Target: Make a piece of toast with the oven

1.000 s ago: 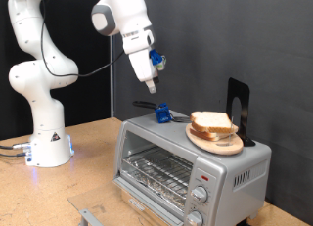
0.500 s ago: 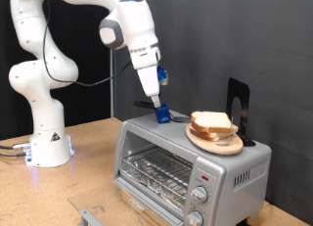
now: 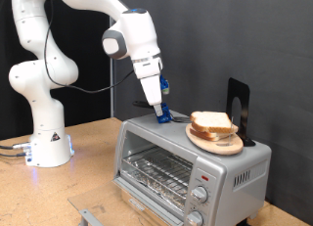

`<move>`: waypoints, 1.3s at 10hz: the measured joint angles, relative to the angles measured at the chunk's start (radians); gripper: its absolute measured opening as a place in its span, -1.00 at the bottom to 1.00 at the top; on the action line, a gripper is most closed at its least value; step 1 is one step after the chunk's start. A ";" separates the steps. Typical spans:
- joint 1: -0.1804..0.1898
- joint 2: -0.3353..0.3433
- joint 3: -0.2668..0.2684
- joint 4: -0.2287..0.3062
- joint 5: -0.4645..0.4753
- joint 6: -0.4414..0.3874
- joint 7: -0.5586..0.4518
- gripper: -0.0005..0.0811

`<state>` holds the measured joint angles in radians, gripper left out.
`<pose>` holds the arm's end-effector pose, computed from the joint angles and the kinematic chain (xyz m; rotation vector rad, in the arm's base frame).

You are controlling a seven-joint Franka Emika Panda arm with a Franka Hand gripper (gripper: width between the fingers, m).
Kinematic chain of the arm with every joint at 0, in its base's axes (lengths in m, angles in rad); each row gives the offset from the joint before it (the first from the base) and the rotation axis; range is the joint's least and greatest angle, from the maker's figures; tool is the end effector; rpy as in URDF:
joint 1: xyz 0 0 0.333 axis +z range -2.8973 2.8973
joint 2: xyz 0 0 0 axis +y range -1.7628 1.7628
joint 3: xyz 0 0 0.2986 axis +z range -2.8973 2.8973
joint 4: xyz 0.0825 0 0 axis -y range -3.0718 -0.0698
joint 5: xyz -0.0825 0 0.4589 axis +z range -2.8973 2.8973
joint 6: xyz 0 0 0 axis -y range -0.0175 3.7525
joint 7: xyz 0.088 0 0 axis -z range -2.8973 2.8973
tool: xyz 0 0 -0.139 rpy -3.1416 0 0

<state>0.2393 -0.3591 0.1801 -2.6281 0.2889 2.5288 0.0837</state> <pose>0.4568 0.1974 0.2955 -2.9276 -0.1719 -0.3227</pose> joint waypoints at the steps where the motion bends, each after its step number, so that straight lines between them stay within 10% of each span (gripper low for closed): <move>1: 0.001 0.000 0.001 -0.005 0.000 0.003 -0.005 0.99; 13: 0.002 0.033 -0.001 0.001 0.055 0.040 -0.085 0.99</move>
<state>0.2411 -0.3259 0.1795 -2.6275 0.3442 2.5684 -0.0015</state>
